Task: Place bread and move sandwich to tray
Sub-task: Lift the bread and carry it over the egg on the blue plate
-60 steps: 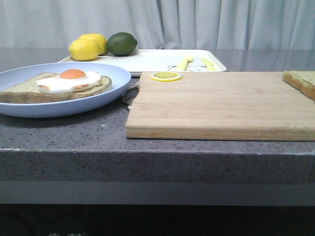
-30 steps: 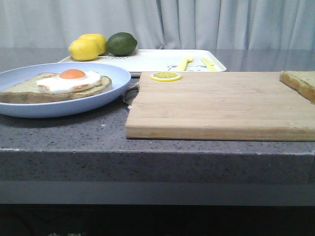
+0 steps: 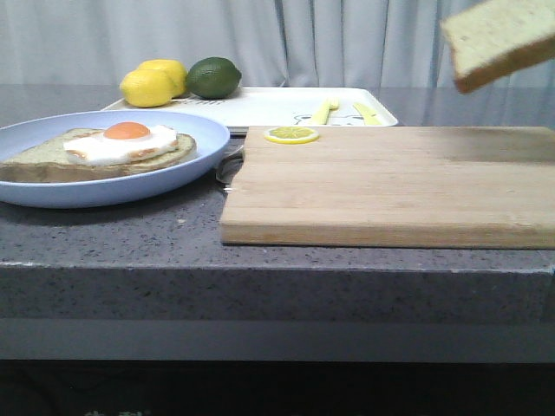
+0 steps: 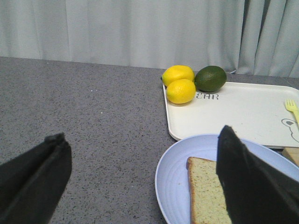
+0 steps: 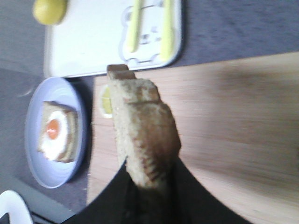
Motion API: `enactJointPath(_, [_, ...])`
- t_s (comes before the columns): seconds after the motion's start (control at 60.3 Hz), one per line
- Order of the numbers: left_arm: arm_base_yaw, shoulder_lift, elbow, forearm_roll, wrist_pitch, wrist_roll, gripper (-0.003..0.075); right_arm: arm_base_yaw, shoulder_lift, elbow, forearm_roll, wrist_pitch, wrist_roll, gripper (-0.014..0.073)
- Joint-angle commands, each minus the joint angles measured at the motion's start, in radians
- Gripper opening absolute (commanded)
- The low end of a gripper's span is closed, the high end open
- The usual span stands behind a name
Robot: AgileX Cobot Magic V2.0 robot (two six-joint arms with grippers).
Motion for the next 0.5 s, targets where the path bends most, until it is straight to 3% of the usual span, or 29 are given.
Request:
enactJointPath(0.0, [0.0,0.004,-0.035,0.002,-0.081,-0.006,0.0618,0.079,-0.046,-0.031,0.148,0.089,-0.024,-0.0076])
enactJointPath(0.199, [0.0,0.004,-0.035,0.002,-0.081,-0.006,0.0618,0.355,-0.041,-0.005,0.273,-0.083,-0.024,-0.0076])
enactJointPath(0.331, [0.0,0.004,-0.035,0.002,-0.081,-0.006,0.0618,0.557,-0.04,0.056,0.394,-0.307,-0.024,-0.0076])
enactJointPath(0.481, [0.0,0.004,-0.035,0.002,-0.081,-0.006,0.0618,0.74,-0.002,0.089,0.447,-0.571,-0.024,-0.0076])
